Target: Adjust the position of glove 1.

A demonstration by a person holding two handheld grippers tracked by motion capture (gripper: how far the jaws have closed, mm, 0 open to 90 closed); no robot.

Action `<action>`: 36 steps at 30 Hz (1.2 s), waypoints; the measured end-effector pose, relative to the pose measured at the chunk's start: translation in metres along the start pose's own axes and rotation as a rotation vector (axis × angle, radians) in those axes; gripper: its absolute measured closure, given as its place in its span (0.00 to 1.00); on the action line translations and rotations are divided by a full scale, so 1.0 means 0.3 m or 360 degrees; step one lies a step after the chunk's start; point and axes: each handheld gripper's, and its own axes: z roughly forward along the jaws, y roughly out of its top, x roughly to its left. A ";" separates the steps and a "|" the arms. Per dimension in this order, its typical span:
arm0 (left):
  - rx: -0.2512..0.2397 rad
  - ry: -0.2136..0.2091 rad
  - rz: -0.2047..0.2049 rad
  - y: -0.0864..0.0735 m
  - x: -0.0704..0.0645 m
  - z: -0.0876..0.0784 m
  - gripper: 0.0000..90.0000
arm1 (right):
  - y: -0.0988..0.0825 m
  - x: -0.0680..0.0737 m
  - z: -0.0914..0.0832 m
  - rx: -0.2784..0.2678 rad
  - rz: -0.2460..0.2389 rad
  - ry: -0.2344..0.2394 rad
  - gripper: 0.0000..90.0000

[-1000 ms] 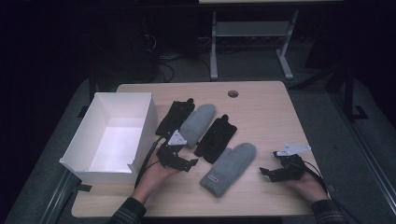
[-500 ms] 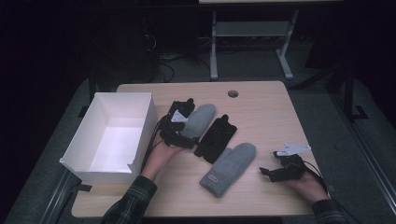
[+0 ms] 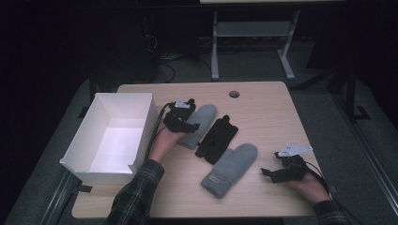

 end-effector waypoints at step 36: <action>0.0080 -0.0179 -0.0087 -0.006 0.036 0.040 0.94 | 0.000 0.000 0.000 0.0000 0.0000 0.0001 0.12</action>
